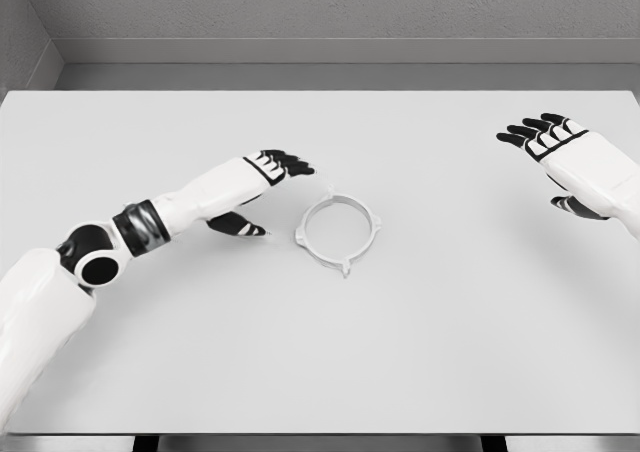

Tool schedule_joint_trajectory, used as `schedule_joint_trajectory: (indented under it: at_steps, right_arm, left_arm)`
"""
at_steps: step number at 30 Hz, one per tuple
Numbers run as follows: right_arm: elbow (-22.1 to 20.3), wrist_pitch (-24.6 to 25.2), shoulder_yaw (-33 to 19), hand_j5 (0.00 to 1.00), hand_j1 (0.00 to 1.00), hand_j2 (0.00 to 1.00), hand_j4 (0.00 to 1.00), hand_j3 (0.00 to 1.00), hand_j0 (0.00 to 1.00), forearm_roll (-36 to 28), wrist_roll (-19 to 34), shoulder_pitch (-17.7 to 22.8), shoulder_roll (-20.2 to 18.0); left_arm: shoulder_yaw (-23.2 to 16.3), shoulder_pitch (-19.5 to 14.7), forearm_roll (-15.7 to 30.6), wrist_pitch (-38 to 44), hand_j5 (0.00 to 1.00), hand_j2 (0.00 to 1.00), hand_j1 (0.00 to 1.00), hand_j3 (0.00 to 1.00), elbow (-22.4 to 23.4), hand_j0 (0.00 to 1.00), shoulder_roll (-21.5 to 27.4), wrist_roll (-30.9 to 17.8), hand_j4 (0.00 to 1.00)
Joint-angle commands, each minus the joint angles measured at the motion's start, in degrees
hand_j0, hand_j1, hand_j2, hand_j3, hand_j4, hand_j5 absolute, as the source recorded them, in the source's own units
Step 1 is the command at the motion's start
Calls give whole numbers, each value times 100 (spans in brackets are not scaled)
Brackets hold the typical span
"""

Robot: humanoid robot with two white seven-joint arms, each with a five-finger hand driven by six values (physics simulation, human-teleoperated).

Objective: Assemble PVC drainage pipe clamps

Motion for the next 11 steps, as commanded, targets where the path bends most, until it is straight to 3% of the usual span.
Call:
schedule_joint_trajectory:
  at_steps: [1,3,7,11]
  right_arm:
    - [-2,12,-2,100,100,100,100,100,100,-34,-3,0,-4]
    - [-2,12,-2,100,100,100,100,100,100,-34,-3,0,-4]
    - [-2,12,-2,100,100,100,100,100,100,-34,-3,0,-4]
    - [-2,12,-2,100,100,100,100,100,100,-34,-3,0,-4]
  left_arm:
    - [98,0,415,6,100,100,100,100,-45,100,586,11,100]
    - [230,0,662,6,100,100,100,100,-53,100,1044,19,100]
    - [450,9,715,6,100,100,100,100,-45,100,1598,19,100]
    - [731,26,759,6,100,100,100,100,17,100,1809,28,100]
